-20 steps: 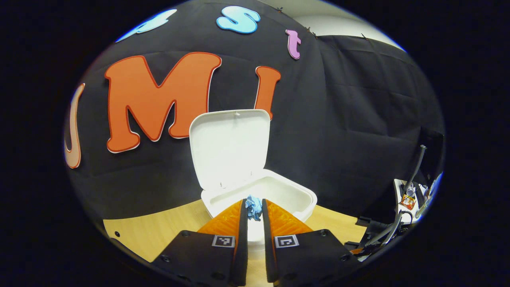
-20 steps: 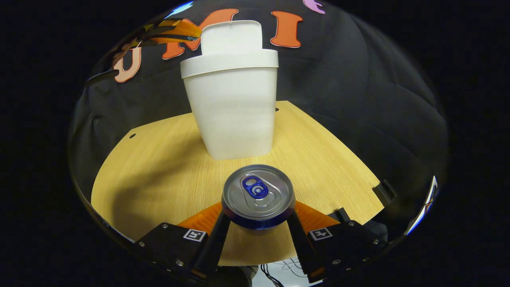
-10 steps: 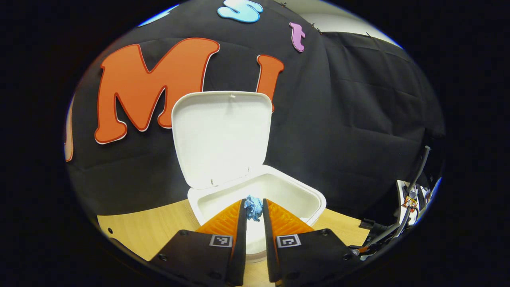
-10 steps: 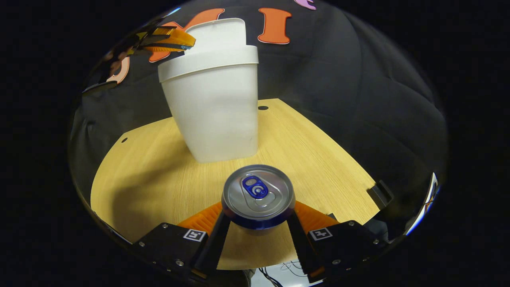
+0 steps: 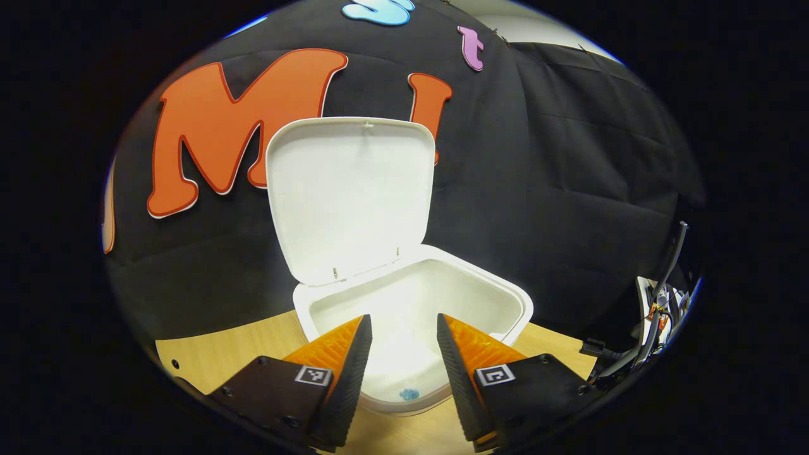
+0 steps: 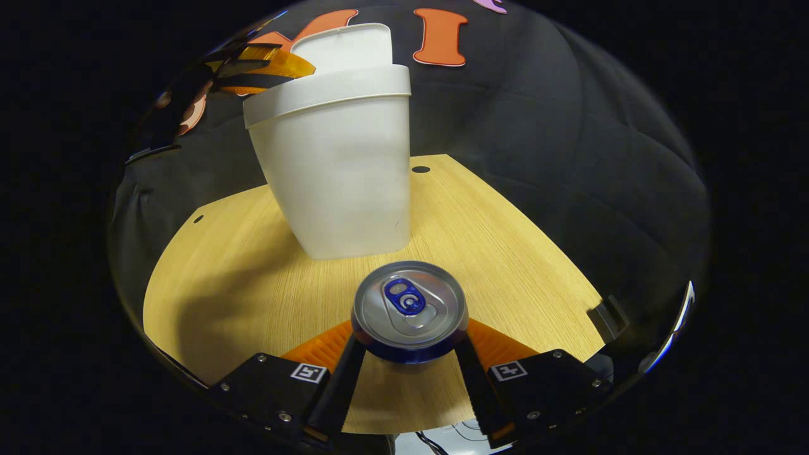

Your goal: Press the lid of the desktop garbage bin to open it, pick up the crumpled paper on the desktop and throw it into the bin, then pick up the pop can on the desktop and drop it into the bin, and finally close the garbage bin lid.

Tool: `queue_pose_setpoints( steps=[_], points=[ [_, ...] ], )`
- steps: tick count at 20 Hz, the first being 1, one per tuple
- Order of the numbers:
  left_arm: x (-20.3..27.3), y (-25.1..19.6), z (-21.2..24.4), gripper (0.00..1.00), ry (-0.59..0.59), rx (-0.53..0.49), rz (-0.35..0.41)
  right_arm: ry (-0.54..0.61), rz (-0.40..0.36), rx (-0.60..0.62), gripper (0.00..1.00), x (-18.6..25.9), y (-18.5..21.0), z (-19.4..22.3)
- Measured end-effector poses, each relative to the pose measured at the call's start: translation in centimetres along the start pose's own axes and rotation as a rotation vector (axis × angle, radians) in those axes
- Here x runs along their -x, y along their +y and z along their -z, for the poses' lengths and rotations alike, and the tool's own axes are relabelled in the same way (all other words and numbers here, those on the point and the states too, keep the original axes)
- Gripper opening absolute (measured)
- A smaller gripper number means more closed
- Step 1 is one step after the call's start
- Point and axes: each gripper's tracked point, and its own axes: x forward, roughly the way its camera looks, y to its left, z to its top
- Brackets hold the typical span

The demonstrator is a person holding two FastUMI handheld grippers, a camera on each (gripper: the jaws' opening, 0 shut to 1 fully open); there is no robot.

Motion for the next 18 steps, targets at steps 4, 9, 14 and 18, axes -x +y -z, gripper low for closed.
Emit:
queue_pose_setpoints(
  steps=[4,9,14,18],
  points=[
    [0.5,0.2,0.1,0.87,-0.001,0.008,-0.005,-0.010,0.002,0.015,0.79,0.3,0.0,-0.3],
    [2.2,0.7,-0.5,0.99,-0.057,0.017,0.012,-0.030,0.001,0.032,0.79,0.8,0.2,-1.0],
    [4.9,2.3,-0.4,0.99,-0.083,0.036,-0.004,-0.068,-0.009,0.065,0.79,1.4,1.2,-2.7],
    [7.7,4.8,1.2,0.99,-0.090,0.021,-0.034,-0.086,-0.026,0.101,0.79,1.1,2.8,-4.2]
  ],
)
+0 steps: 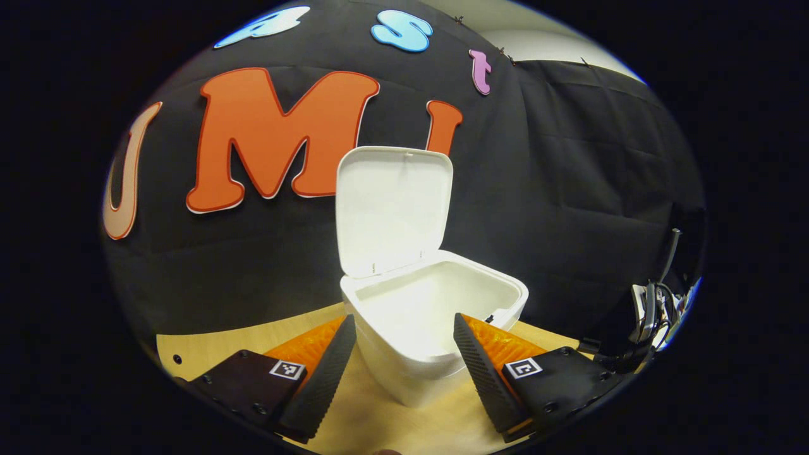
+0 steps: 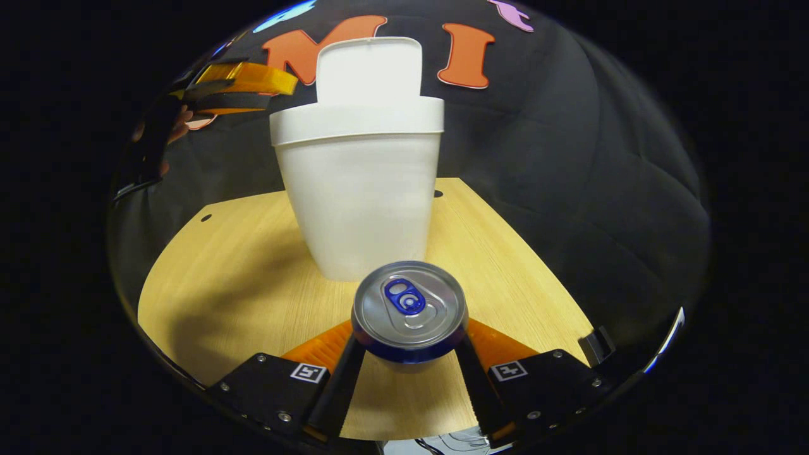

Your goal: Press the lid of the desktop garbage bin to open it, pick up the crumpled paper on the desktop and throw it into the bin, then pick up the pop can on the desktop and drop it into the bin, and finally close the garbage bin lid.

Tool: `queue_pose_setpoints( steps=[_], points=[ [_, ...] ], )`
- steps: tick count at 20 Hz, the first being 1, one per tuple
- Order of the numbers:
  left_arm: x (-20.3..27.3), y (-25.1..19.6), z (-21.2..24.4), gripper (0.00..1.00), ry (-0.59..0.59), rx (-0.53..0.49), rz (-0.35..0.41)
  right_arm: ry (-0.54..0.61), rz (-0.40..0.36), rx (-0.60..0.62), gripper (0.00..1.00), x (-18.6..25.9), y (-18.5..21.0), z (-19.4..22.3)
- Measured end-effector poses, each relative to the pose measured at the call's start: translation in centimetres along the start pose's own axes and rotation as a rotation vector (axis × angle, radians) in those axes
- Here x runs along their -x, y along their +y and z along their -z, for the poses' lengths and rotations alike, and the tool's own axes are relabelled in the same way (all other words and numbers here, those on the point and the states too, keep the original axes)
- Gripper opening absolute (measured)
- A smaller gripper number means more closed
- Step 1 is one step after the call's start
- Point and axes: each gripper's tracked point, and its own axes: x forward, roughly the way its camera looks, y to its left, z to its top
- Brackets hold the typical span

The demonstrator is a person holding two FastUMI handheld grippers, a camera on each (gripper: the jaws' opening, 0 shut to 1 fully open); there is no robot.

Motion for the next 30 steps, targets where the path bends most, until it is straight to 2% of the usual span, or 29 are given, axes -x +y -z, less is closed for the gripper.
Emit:
queue_pose_setpoints(
  steps=[14,23,30],
  points=[
    [9.0,9.8,6.0,0.99,0.045,0.050,-0.193,-0.078,-0.070,0.110,0.79,0.5,5.2,-6.1],
    [12.5,14.0,9.9,0.99,0.095,0.083,-0.301,-0.151,-0.041,0.100,0.79,2.6,4.4,-12.4],
    [14.5,15.8,12.4,0.99,0.130,0.137,-0.363,-0.232,-0.059,0.091,0.79,4.2,4.4,-17.4]
  ],
)
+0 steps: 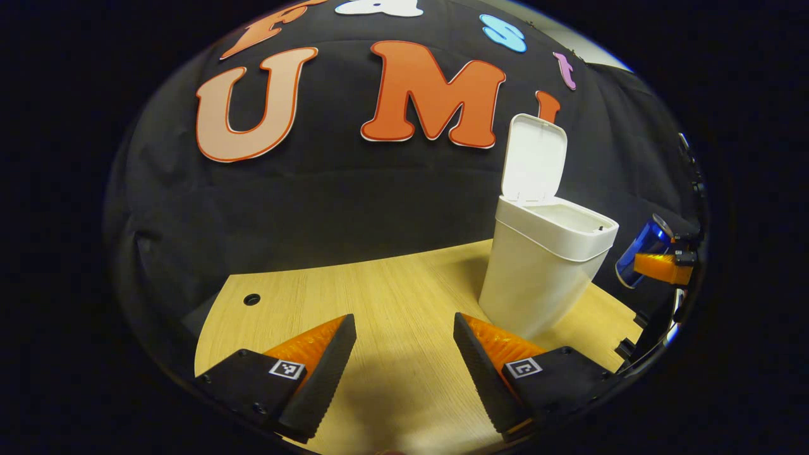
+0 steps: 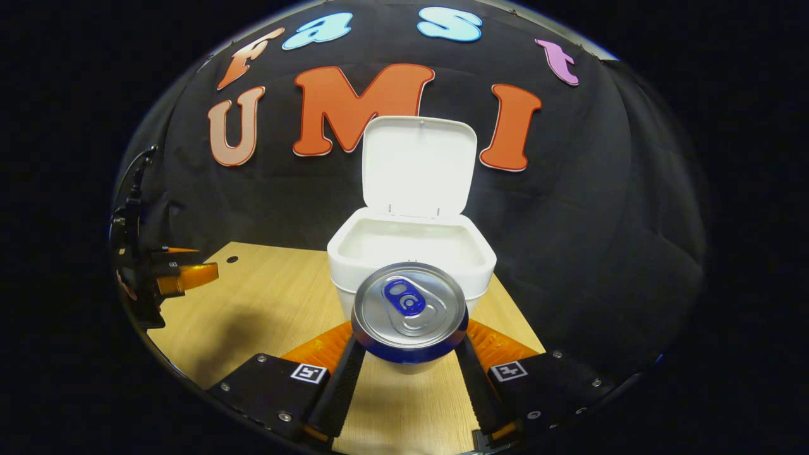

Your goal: Press the lid of the desktop garbage bin to open it, pick up the crumpled paper on the desktop and throw it into the bin, then pick up the pop can on the desktop and drop it into the bin, and finally close the garbage bin lid.

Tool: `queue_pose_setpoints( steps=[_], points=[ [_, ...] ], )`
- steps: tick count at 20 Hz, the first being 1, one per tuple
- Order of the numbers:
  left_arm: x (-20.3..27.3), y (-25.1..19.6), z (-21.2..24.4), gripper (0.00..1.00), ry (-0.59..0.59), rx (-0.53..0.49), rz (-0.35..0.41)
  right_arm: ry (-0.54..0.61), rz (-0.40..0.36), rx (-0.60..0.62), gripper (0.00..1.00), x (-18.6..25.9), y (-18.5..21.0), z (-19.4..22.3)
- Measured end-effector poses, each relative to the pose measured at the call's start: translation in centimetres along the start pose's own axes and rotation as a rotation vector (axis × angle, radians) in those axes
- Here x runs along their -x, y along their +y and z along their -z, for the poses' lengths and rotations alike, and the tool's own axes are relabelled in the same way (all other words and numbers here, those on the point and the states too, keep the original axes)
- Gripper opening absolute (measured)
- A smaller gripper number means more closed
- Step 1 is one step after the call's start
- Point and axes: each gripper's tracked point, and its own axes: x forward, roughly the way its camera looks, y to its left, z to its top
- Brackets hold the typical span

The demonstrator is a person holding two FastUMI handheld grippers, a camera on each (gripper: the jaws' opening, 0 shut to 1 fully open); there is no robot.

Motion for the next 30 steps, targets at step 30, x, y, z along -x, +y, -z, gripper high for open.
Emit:
queue_pose_setpoints(
  steps=[30],
  points=[
    [8.1,6.5,7.8,0.99,0.049,0.194,-0.413,-0.107,-0.102,0.078,0.79,-11.5,0.5,-6.7]
  ],
)
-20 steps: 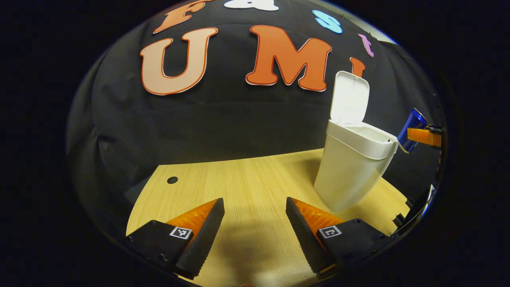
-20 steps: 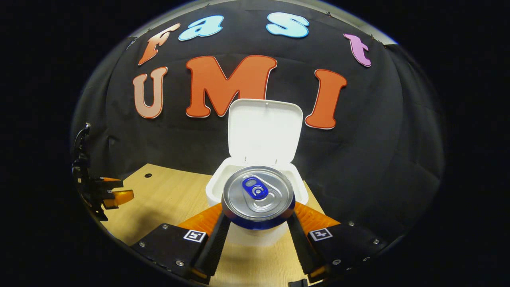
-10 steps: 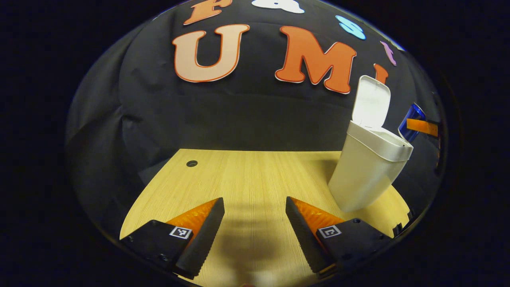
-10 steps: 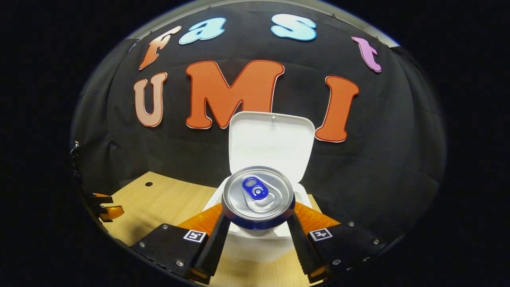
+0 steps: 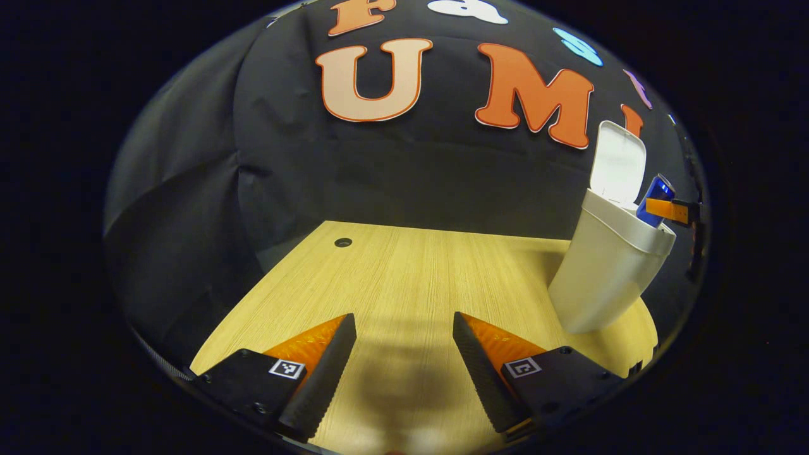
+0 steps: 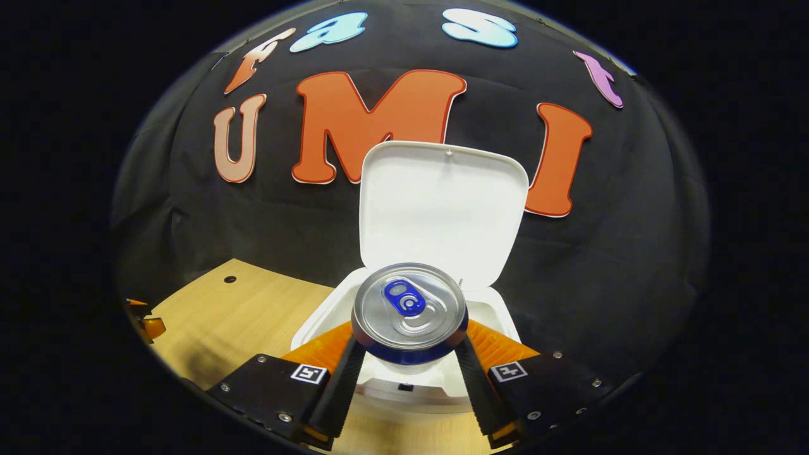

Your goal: Press the lid of the desktop garbage bin to open it, pick up the crumpled paper on the desktop and throw it into the bin, then pick up the pop can on the desktop and drop it into the bin, and finally close the garbage bin lid.

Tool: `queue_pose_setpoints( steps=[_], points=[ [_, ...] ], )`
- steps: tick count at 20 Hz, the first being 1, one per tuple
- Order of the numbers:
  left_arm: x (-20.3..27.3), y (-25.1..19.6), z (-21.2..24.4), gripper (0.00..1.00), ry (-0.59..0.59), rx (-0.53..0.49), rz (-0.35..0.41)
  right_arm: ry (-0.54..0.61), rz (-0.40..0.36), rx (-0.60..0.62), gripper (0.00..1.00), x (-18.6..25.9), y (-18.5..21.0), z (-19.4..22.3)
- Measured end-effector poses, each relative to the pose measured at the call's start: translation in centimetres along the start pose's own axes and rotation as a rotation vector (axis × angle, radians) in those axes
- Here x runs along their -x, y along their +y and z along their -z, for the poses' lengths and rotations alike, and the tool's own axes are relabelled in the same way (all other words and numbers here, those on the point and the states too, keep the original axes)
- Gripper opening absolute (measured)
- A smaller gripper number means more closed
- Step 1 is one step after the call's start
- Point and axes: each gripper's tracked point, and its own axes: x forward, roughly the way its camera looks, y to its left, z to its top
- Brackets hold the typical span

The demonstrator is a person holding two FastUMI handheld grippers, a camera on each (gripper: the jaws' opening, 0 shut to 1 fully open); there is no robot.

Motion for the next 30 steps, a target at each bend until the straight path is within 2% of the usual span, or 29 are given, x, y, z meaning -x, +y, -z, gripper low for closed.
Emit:
queue_pose_setpoints(
  steps=[6,11,30],
  points=[
    [0.1,0.2,-0.3,0.99,0.000,-0.023,-0.023,0.047,-0.007,-0.036,0.81,-1.1,0.1,1.5],
    [0.2,0.1,-0.5,0.99,-0.002,-0.032,-0.015,0.019,-0.005,-0.062,0.83,-0.9,-0.2,-0.3],
    [0.1,0.9,0.9,0.99,0.008,0.005,-0.031,-0.139,0.074,0.005,0.83,-2.0,-4.1,-14.4]
  ],
)
